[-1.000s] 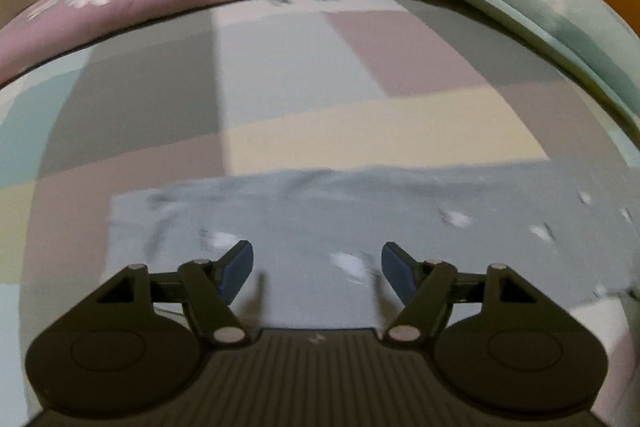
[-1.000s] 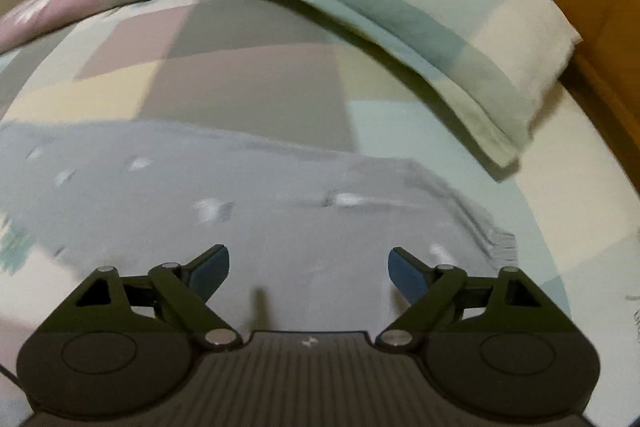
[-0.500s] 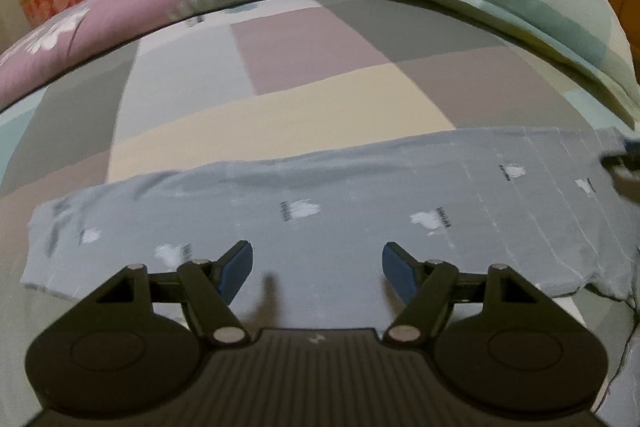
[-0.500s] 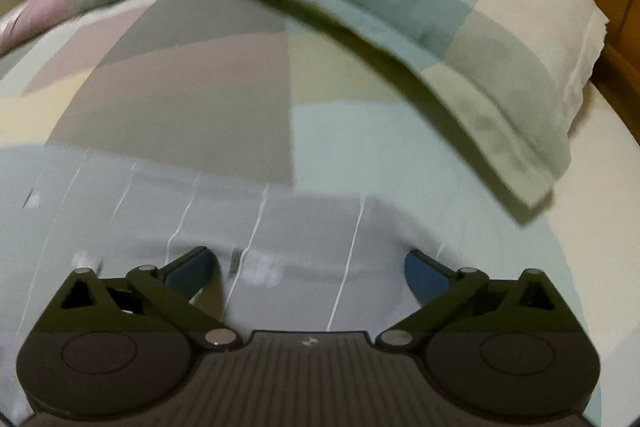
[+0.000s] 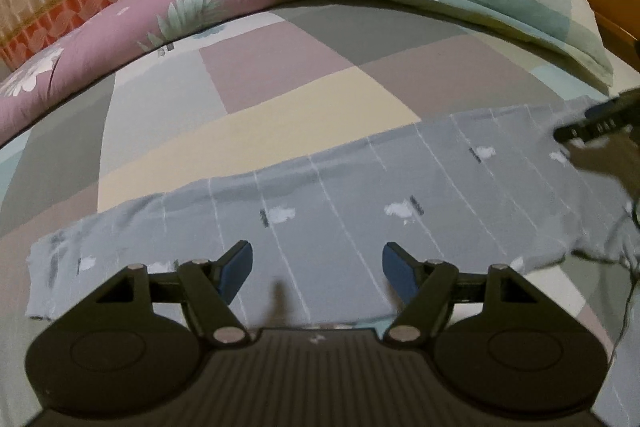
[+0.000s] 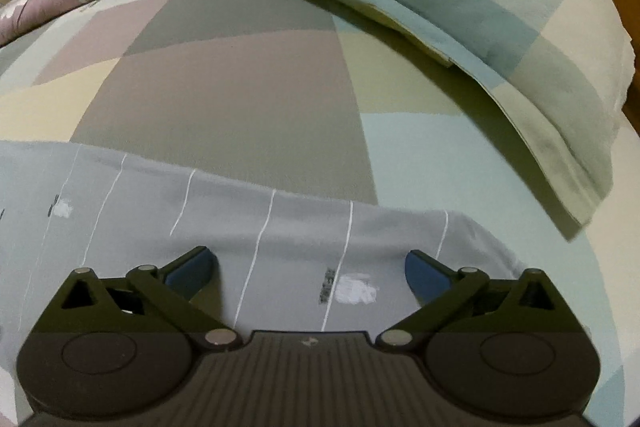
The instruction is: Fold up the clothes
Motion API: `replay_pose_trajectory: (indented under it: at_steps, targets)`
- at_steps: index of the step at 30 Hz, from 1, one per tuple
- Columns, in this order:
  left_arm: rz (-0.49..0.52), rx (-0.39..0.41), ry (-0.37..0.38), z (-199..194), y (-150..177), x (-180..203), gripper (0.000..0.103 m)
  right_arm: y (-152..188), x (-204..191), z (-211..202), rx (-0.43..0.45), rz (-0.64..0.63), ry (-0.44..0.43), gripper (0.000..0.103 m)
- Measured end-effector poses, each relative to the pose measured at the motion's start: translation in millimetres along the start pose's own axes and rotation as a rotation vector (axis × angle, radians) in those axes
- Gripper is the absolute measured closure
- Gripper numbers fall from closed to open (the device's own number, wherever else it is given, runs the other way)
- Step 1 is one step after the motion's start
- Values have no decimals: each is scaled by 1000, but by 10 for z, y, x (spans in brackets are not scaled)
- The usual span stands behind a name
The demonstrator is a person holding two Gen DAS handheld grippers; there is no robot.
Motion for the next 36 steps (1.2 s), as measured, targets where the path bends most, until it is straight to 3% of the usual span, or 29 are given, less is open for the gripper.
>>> replay_pose_trajectory:
  at_steps: [7, 12, 19, 21, 23, 26, 30, 33, 36]
  targets:
    - [30, 42, -55, -269, 188, -49, 30, -29, -45, -24, 31, 3, 6, 0]
    - [34, 108, -95, -565, 312, 14, 30, 100, -108, -329, 108, -20, -32, 0]
    - [80, 208, -130, -1460, 545, 584, 26, 432, -82, -1418, 256, -51, -123, 0]
    - [86, 224, -118, -1726, 629, 812, 16, 694, -33, -1722, 255, -69, -153, 0]
    - [85, 232, -97, -1959, 735, 1048, 16, 1010, 15, -1981, 246, -92, -179, 0]
    - [64, 193, -58, -2045, 966, 1349, 15, 1597, 46, -2102, 192, -146, -192, 0]
    - [-16, 87, -36, -1811, 1320, 1715, 15, 2284, -47, -1995, 124, -229, -161, 0]
    - [-25, 31, -52, -1591, 1553, 1938, 14, 2588, -138, -1964, 126, -258, -140, 0]
    - [-93, -32, -19, -1389, 1808, 2050, 15, 2638, -59, -1988, 108, -168, -166, 0]
Point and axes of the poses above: each gripper's, at about its wrist camera, not at the fingertips, and z roughly the way its jaws point, x to its right, y to its underside, the point moved 4 cm from there along z, roughly the way its jaws point, and after that the axes turned 6 degrees about y, right-handed, at the moved point
